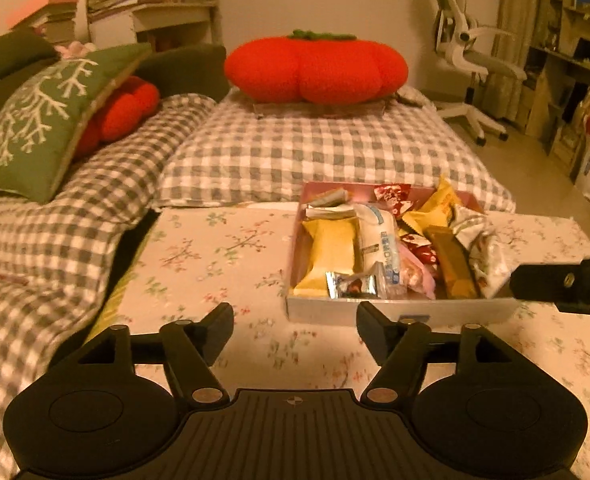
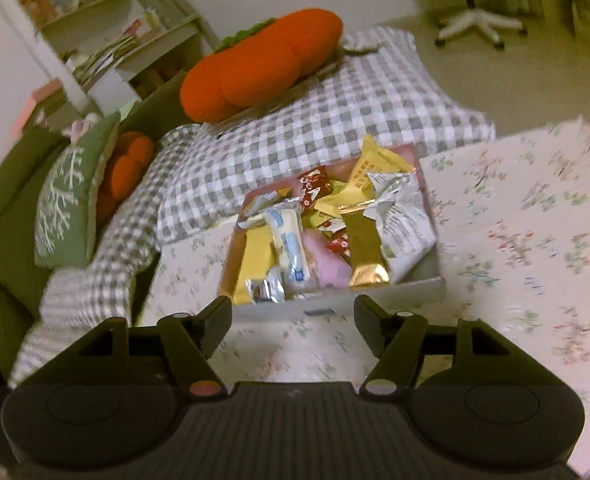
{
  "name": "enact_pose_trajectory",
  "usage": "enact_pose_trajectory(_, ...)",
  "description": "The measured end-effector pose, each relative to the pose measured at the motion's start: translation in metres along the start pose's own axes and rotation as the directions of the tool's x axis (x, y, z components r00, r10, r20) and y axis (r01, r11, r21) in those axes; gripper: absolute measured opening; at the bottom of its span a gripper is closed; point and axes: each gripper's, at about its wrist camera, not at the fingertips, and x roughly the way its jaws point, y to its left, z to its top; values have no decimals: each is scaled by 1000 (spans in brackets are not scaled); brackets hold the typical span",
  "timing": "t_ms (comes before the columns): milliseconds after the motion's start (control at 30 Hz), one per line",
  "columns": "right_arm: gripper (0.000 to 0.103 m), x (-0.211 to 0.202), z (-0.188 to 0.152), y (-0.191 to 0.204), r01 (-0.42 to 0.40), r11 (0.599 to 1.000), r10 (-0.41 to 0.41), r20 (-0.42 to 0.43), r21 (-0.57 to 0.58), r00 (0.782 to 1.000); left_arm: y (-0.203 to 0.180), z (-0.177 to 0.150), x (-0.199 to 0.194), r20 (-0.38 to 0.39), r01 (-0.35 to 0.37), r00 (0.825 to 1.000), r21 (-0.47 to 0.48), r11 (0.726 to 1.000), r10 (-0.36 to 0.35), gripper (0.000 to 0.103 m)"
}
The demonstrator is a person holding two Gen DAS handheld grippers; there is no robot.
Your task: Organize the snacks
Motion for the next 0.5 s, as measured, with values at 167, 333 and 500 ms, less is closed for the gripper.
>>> enact_pose_trajectory(167, 73, -20, -23, 13, 71, 993, -69, 29, -90, 997, 0, -19, -32, -3, 42, 999, -6, 999, -42, 72)
enact_pose_trajectory(333, 76, -42, -48, 25, 103, 987, -95, 66, -123, 993, 1, -40, -62, 16, 56, 998, -8, 998, -56, 73)
enact_pose_trajectory(500, 80, -56, -71, 35, 157, 977, -144, 104, -142, 984, 6, -58, -87, 35, 54, 998, -13, 998, -53, 73)
